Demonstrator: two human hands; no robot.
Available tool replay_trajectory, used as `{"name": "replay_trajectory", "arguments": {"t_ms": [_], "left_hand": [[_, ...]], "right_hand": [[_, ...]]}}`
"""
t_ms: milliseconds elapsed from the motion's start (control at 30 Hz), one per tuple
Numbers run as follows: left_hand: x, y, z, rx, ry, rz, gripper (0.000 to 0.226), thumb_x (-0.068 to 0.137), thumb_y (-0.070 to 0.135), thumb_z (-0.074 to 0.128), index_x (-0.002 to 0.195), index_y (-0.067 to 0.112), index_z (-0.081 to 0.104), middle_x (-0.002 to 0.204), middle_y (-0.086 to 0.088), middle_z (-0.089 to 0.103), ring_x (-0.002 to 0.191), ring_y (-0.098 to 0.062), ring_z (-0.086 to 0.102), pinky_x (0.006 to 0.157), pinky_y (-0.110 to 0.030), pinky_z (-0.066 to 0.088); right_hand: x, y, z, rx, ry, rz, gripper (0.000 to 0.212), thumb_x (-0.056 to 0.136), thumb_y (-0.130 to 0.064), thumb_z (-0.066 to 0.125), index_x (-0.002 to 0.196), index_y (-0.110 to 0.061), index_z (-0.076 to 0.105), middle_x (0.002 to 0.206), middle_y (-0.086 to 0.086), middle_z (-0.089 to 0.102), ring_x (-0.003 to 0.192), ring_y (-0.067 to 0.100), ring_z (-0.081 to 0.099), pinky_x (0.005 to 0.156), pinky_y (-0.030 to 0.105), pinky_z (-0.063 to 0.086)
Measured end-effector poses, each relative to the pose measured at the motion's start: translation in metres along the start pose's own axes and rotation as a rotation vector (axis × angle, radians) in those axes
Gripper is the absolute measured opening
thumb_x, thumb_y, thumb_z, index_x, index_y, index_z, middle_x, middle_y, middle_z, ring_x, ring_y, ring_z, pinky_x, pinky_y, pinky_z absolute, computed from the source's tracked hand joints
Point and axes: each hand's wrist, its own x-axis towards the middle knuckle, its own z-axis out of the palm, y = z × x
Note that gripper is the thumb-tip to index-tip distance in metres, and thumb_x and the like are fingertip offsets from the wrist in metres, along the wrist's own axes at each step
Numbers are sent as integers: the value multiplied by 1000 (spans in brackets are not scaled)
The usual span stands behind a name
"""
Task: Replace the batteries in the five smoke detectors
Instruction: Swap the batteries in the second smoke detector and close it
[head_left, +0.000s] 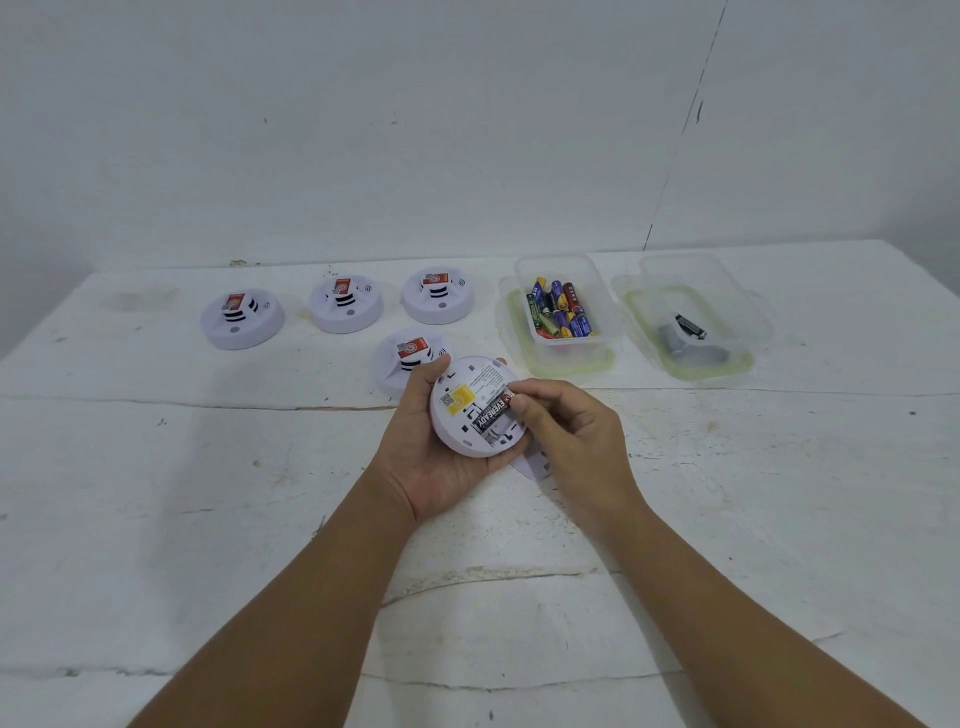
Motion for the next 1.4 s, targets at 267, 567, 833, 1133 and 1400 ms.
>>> {"name": "replay_trajectory", "arguments": {"t_ms": [267,567,833,1133,1400], "left_hand": [[1,0,0,30,19,14,61,87,48,65,136,11,64,127,-18,66,114,-32,61,104,-50,50],[-1,-1,0,-27,-24,-6,57,88,46,65,128,6,68,130,-23,65,127,-39,55,110,-53,44],[-2,0,-1,-5,-10,12,61,88,46,65,135,7,64,129,-21,65,127,-36,53,118,-53,36],[1,0,0,-11,-24,-7,68,88,47,65,144,8,57,140,-25,61,141,-41,48,120,-56,34],[1,0,-2,-36,-53,-11,58,85,45,71,126,5,68,128,-23,65,115,-37,62,119,-51,35]], "right_hand": [[0,0,-1,44,-28,36,21,96,8,64,113,0,74,103,11,80,95,17,75,78,25,60],[-4,-6,3,28,-2,2,26,92,12,67,116,6,74,110,16,76,97,12,75,79,20,59],[-3,-6,1,42,-25,43,23,94,12,65,113,4,74,100,8,81,95,13,76,77,21,60],[-1,-12,7,-44,-22,22,20,94,5,70,113,0,75,93,-4,79,91,6,74,76,16,57],[-12,-13,-2,-438,87,-290,10,98,-13,71,107,-18,74,101,-13,74,100,10,70,87,19,53]]}}
